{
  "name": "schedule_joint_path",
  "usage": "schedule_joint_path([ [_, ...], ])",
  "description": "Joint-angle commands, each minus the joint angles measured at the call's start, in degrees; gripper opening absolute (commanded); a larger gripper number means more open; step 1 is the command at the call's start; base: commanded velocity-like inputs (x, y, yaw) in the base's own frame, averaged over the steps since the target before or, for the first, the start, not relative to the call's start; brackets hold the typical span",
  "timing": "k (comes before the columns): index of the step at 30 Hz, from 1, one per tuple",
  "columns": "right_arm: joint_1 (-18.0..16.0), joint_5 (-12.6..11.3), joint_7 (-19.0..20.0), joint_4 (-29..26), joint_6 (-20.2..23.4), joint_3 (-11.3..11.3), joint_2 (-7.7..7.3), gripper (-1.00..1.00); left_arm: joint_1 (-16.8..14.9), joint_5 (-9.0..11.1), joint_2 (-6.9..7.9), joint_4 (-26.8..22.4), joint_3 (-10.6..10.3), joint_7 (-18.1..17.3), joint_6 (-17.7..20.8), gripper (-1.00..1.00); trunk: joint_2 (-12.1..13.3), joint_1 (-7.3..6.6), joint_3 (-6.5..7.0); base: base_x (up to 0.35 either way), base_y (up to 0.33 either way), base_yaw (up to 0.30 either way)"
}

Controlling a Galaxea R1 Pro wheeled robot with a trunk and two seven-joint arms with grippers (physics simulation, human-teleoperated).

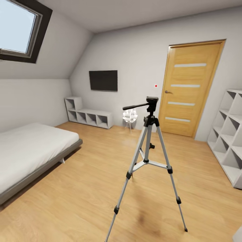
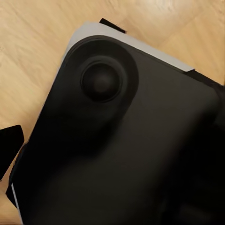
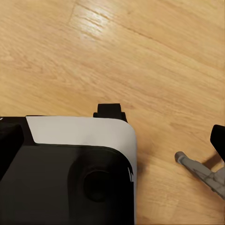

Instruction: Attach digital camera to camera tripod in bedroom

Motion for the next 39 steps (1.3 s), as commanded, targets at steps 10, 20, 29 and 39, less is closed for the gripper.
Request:
schedule_joint_path([
  [10,0.0,0.6,0.0,0.1,-0.7,-0.4,0.14,1.00,0.0,4.7,-0.09,-0.1,0.3,0.0,-0.1,1.00,0.0,0.00,0.23,0.000,0.000,0.265],
  [20,0.0,0.6,0.0,0.1,-0.7,-0.4,0.30,1.00,0.0,4.9,-0.14,-0.1,0.3,0.0,-0.1,1.00,0.0,0.00,0.51,0.000,0.000,0.272],
  [29,-0.1,0.6,0.0,0.1,-0.7,-0.4,0.28,1.00,0.0,4.9,-0.14,0.0,0.3,0.0,-0.1,1.00,0.0,0.00,0.75,0.000,0.000,0.272],
  [39,-0.1,0.6,0.0,0.1,-0.7,-0.4,0.28,1.00,0.0,4.9,-0.14,0.0,0.3,0.0,-0.1,1.00,0.0,0.00,1.01,0.000,0.000,0.272],
])
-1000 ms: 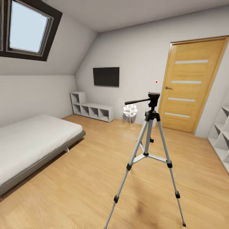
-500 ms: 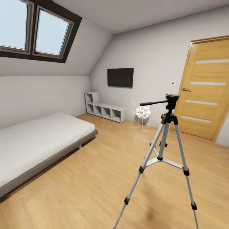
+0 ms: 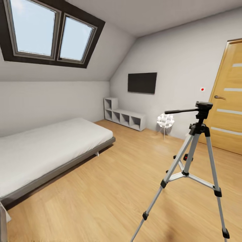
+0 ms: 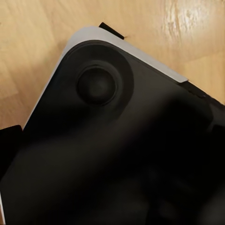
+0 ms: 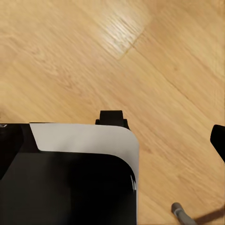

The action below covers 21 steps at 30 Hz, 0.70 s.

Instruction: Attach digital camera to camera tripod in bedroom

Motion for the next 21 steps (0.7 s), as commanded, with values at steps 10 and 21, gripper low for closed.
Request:
schedule_joint_path([
  [10,0.0,0.5,0.1,0.2,-0.4,-0.5,0.04,1.00,0.0,-0.2,-0.03,-0.1,0.5,0.0,-0.1,1.00,0.0,0.00,0.21,0.000,0.000,0.272],
  [21,-0.1,0.5,0.2,0.2,-0.3,-0.5,0.13,1.00,0.0,-0.2,-0.03,0.0,0.4,0.0,-0.1,1.00,0.0,0.00,0.49,0.000,0.000,0.272],
])
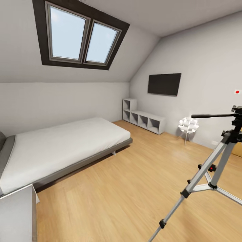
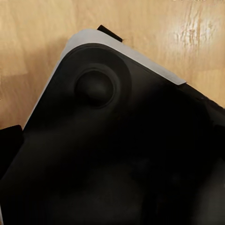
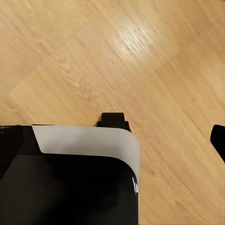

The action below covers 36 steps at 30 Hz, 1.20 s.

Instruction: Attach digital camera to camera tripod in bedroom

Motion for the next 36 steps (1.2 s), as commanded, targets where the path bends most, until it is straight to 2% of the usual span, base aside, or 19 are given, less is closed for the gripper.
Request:
schedule_joint_path([
  [1,-0.1,0.5,0.1,0.2,-0.4,-0.5,-0.02,1.00,0.0,-0.2,-0.03,-0.1,0.5,0.0,-0.1,1.00,0.0,0.00,-0.03,0.000,0.000,0.272],
  [36,-0.1,0.5,0.1,0.2,-0.4,-0.5,0.07,1.00,0.0,0.0,0.05,-0.1,0.4,0.0,0.0,1.00,0.0,0.00,0.83,0.000,0.000,0.272],
])
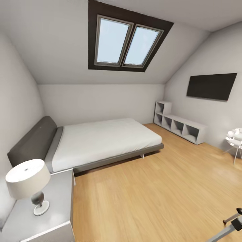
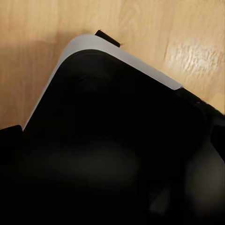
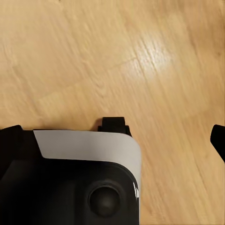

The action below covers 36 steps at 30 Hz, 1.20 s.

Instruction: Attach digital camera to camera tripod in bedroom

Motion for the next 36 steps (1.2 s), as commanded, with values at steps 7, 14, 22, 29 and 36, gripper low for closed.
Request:
schedule_joint_path([
  [7,-0.1,0.5,0.1,0.2,-0.4,-0.5,-0.03,1.00,0.0,-0.2,-0.03,-0.1,0.4,0.0,-0.1,1.00,0.0,0.00,0.12,0.003,0.000,0.272],
  [14,-0.1,0.5,0.3,0.1,-0.4,-0.6,-0.52,1.00,0.0,-0.3,-0.09,0.0,0.3,0.0,-0.1,1.00,0.0,0.00,0.15,0.144,0.000,0.116],
  [22,-0.1,0.5,0.3,0.1,0.1,-0.6,-0.67,1.00,0.0,-0.7,-0.11,0.1,0.0,0.0,0.0,1.00,0.0,0.00,0.16,0.300,0.000,0.010],
  [29,-0.1,0.6,0.3,0.1,0.2,-0.5,-0.72,1.00,0.0,-0.8,-0.11,0.1,0.0,0.0,0.0,1.00,0.0,0.00,0.16,0.320,0.000,0.001],
  [36,-0.1,0.6,0.3,0.1,0.2,-0.4,-0.73,1.00,0.0,-1.0,-0.18,0.1,-0.1,0.0,-0.1,1.00,0.0,0.00,0.16,0.323,0.000,0.000],
])
